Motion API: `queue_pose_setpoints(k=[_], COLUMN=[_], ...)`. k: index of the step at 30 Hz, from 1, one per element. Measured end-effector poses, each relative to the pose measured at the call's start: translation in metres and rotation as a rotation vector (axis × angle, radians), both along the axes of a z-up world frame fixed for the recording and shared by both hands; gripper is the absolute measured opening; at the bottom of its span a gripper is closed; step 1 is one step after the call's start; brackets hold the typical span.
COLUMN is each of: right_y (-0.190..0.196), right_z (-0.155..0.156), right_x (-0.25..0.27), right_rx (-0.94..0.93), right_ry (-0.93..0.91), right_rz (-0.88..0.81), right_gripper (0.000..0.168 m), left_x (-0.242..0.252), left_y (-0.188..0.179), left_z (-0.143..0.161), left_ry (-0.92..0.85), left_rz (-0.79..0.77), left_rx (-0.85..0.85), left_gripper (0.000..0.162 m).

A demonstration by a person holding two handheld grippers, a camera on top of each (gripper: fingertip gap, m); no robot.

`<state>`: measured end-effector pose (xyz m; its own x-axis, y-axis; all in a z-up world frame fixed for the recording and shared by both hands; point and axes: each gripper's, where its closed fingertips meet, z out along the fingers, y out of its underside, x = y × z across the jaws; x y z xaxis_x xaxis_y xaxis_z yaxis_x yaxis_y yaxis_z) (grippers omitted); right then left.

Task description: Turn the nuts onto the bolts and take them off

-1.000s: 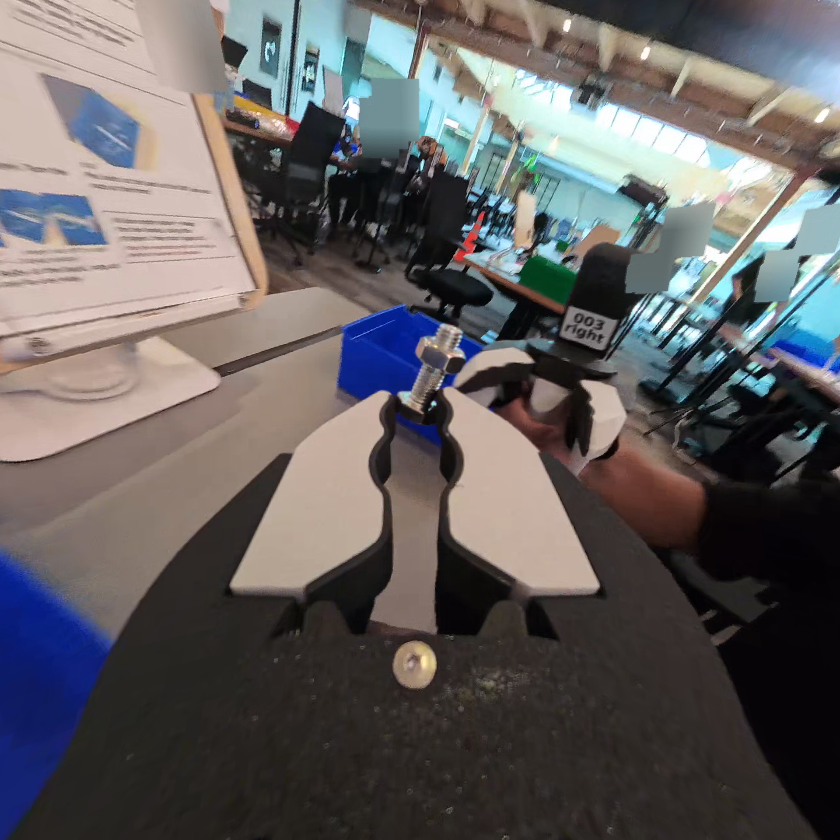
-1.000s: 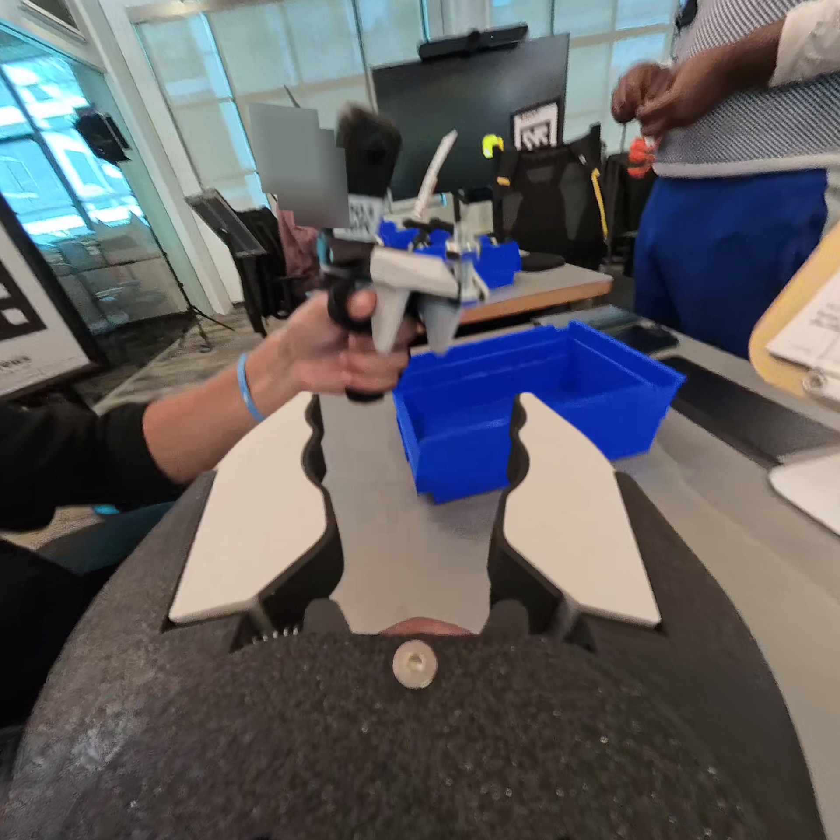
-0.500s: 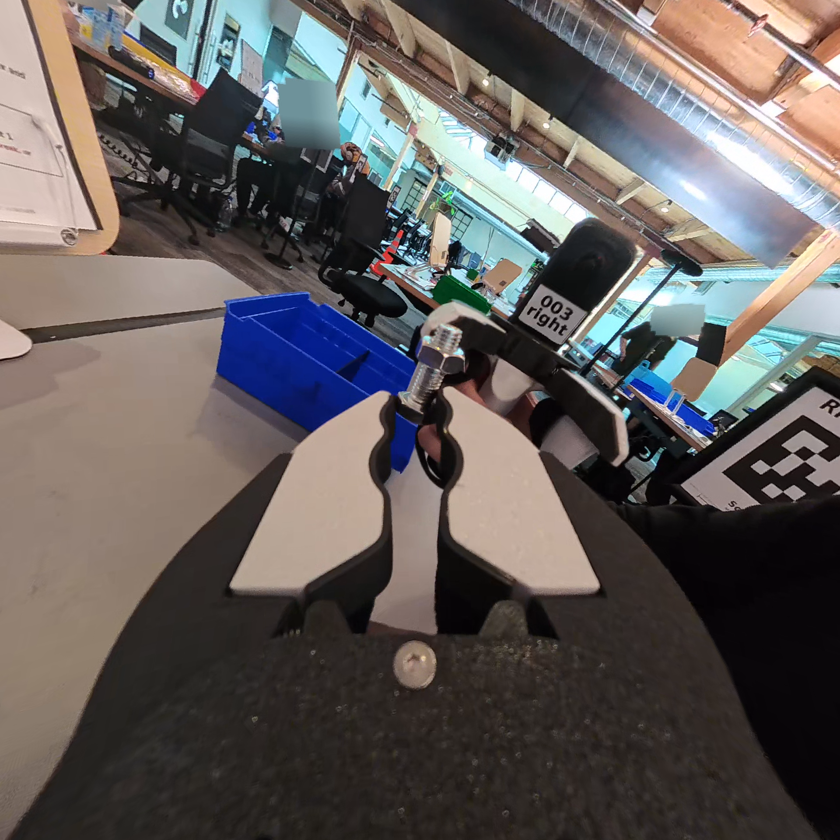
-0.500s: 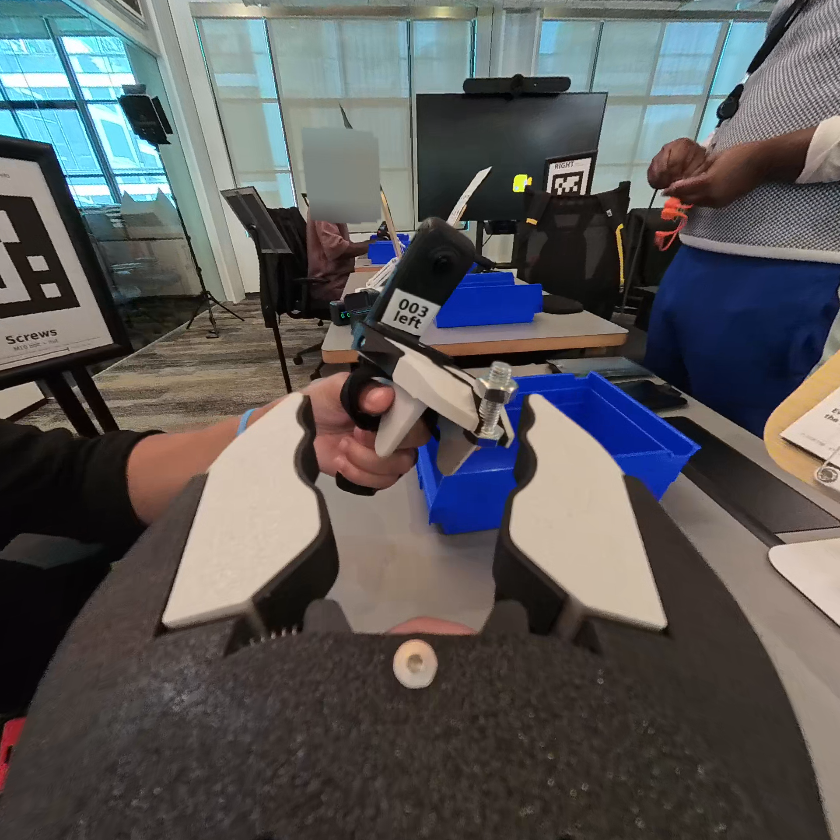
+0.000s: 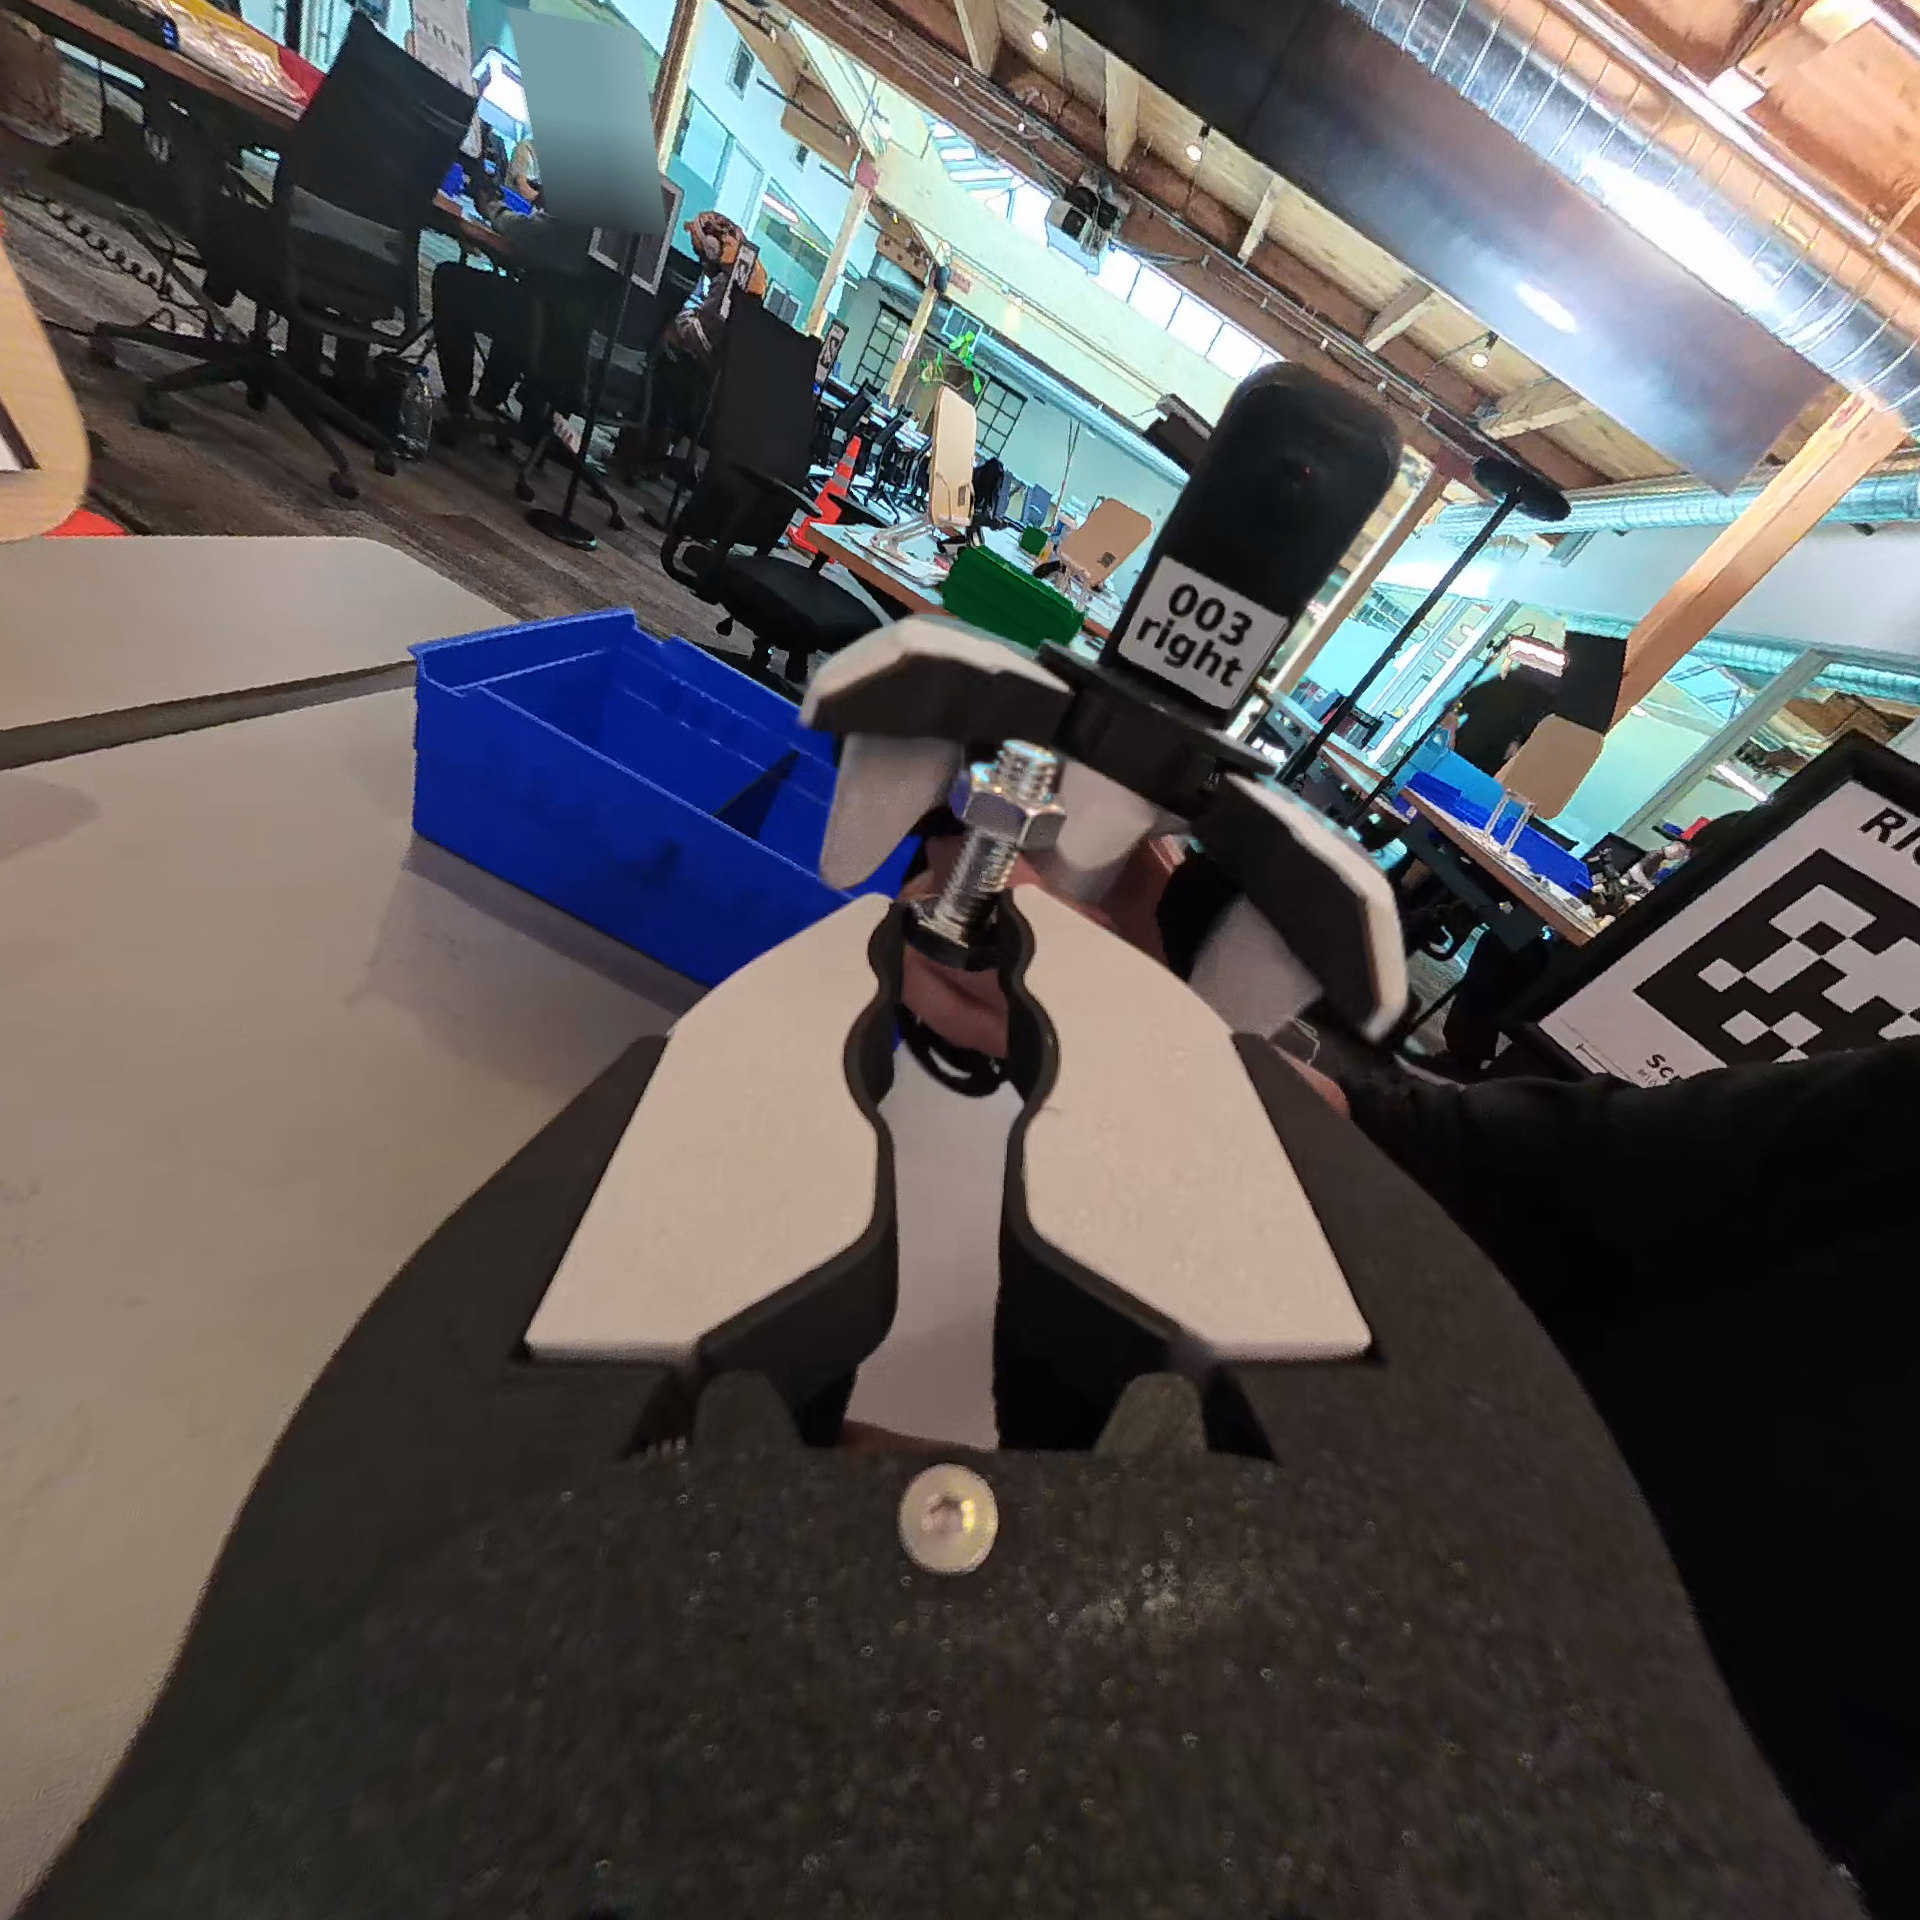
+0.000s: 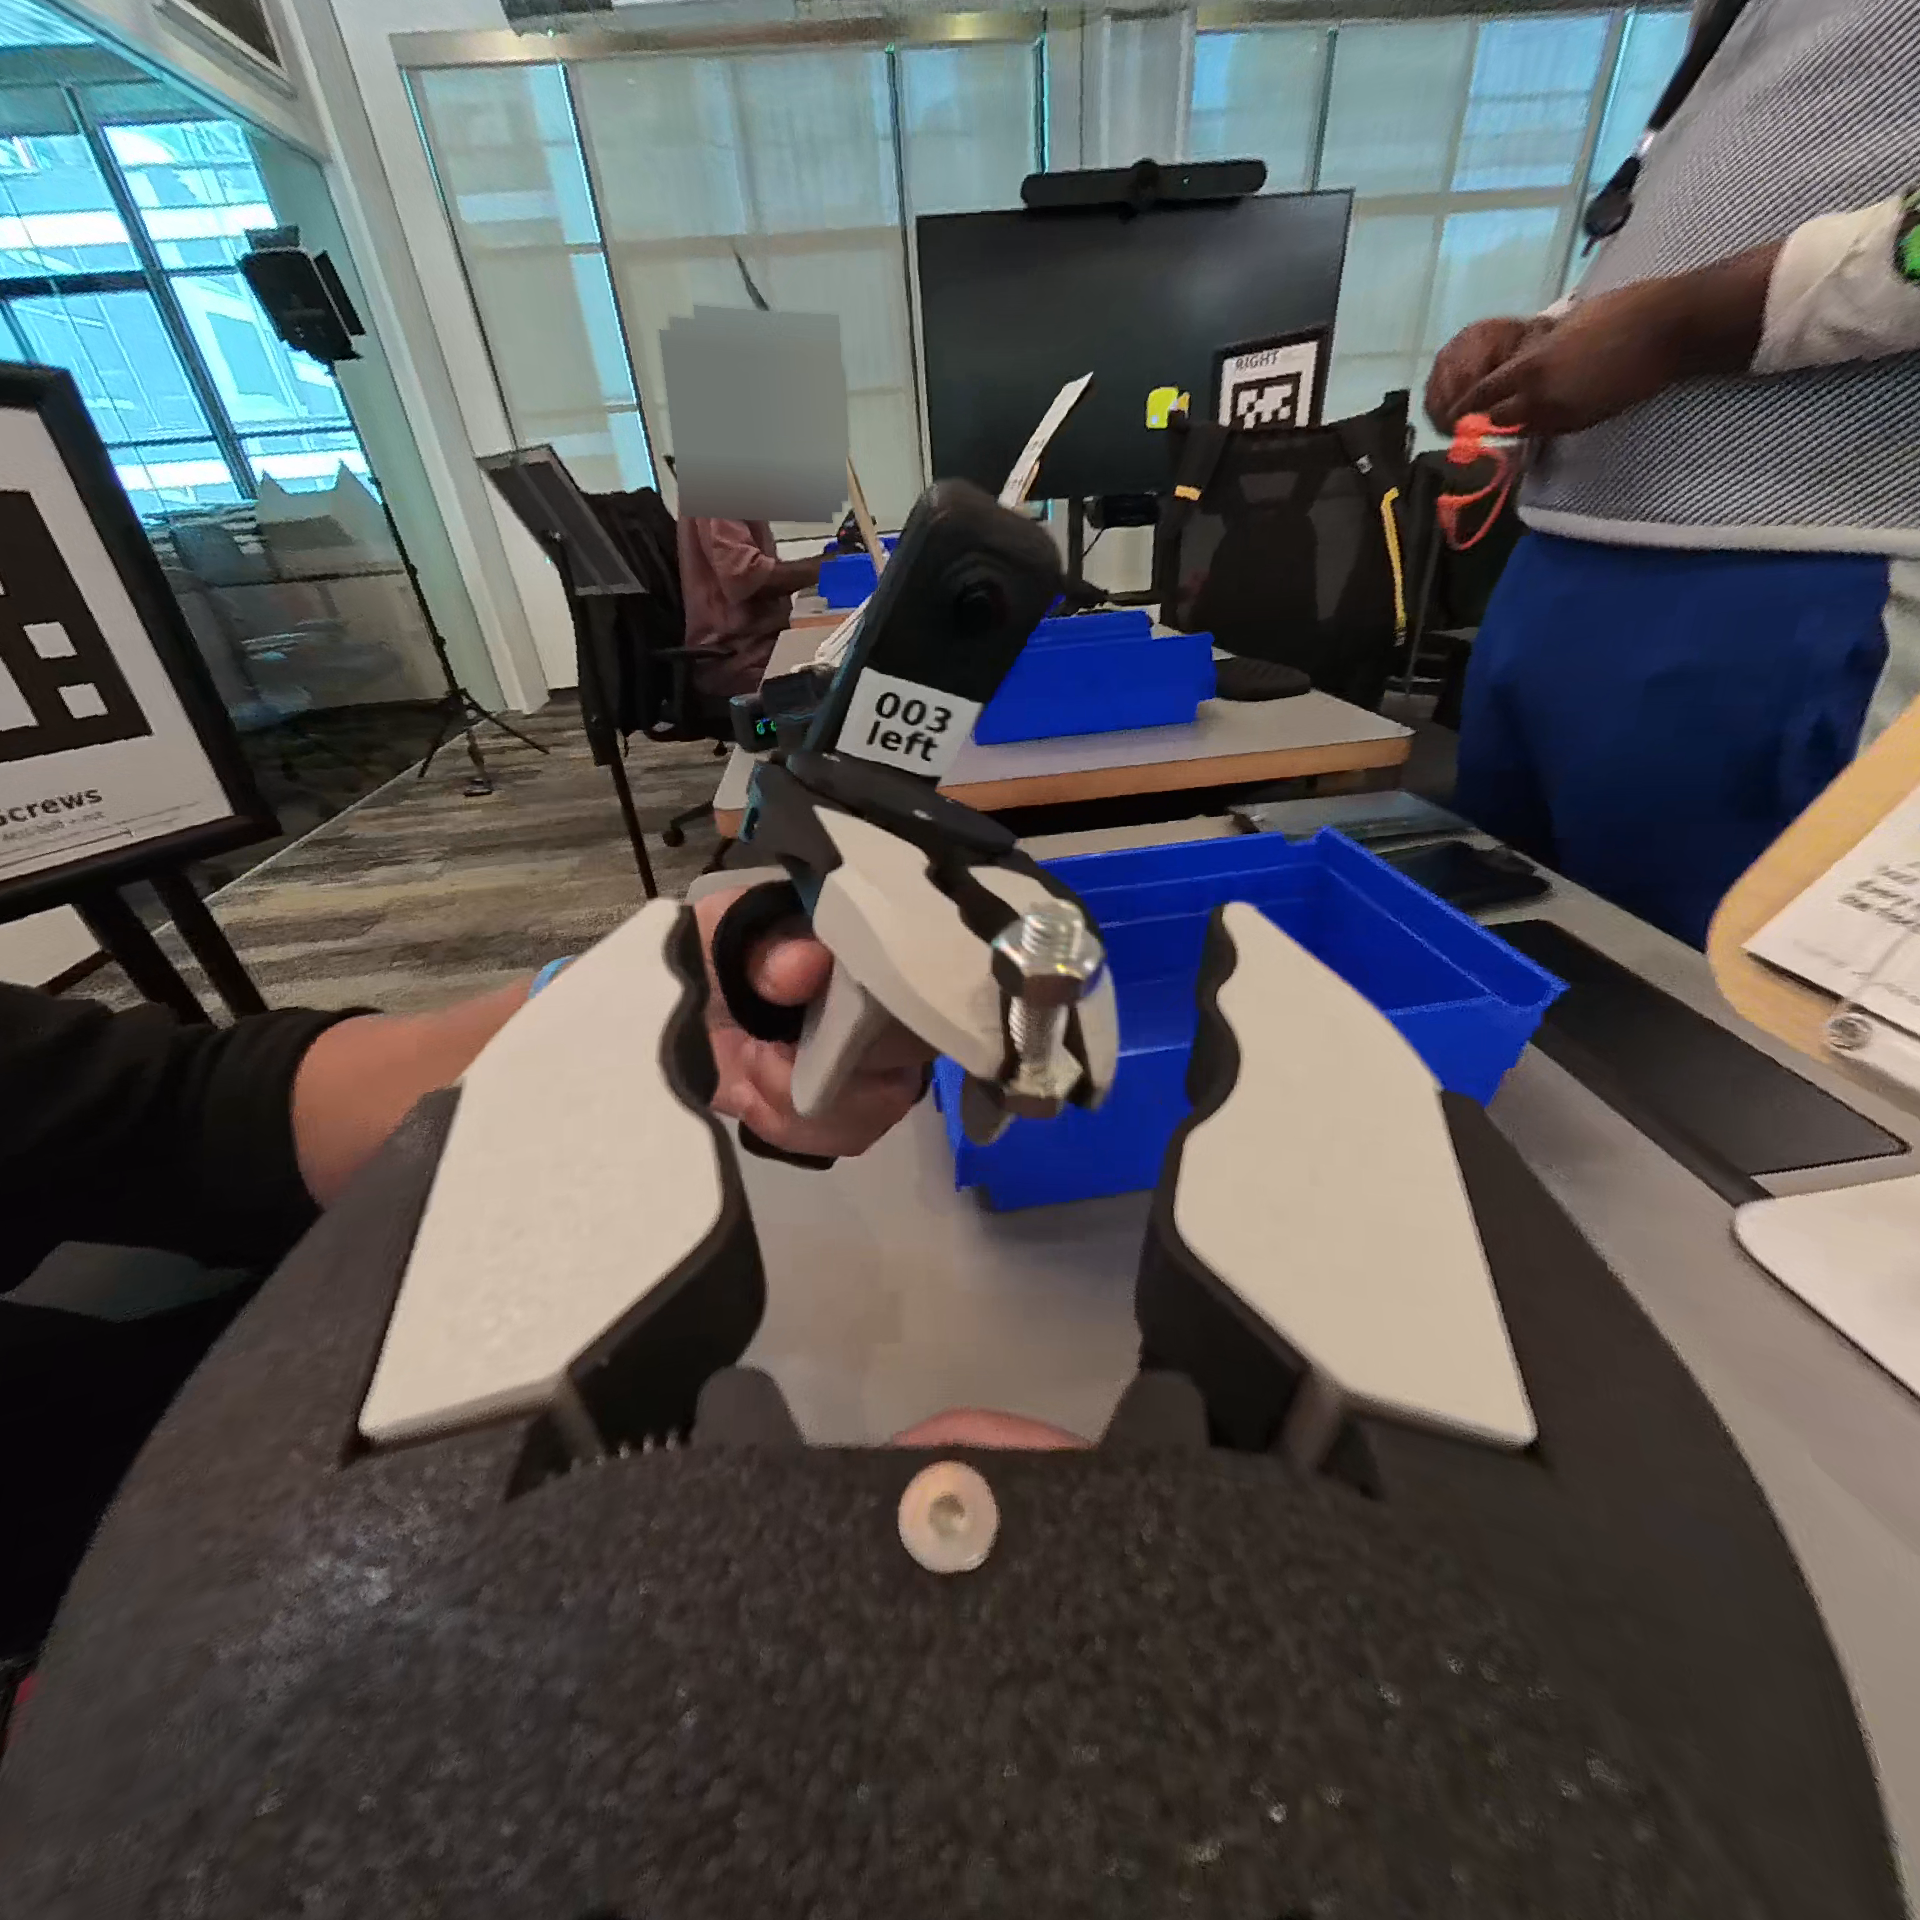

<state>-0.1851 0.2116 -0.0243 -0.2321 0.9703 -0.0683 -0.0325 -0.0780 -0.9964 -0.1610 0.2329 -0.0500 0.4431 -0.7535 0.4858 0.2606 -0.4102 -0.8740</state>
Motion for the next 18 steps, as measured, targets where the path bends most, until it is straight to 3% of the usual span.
queue_pose_setpoints(k=[3,9,14,18], right_y=[0.008,-0.016,-0.024,-0.015], right_z=[0.006,-0.004,-0.012,-0.014], right_x=[0.015,0.008,-0.012,-0.010], right_rx=[-0.024,-0.054,-0.056,-0.030], right_ry=[0.001,-0.024,-0.024,-0.030], right_rz=[0.012,0.135,0.123,0.092], right_gripper=[0.089,0.094,0.108,0.102], left_x=[-0.010,-0.011,0.002,0.006], left_y=[0.001,0.003,0.001,-0.001], left_z=[0.002,-0.003,-0.011,-0.009], left_ry=[-0.009,-0.002,0.030,0.036], left_rz=[0.016,0.009,-0.019,-0.031], left_rx=[0.003,-0.008,-0.017,-0.006], left_gripper=[0.015,0.015,0.015,0.015])
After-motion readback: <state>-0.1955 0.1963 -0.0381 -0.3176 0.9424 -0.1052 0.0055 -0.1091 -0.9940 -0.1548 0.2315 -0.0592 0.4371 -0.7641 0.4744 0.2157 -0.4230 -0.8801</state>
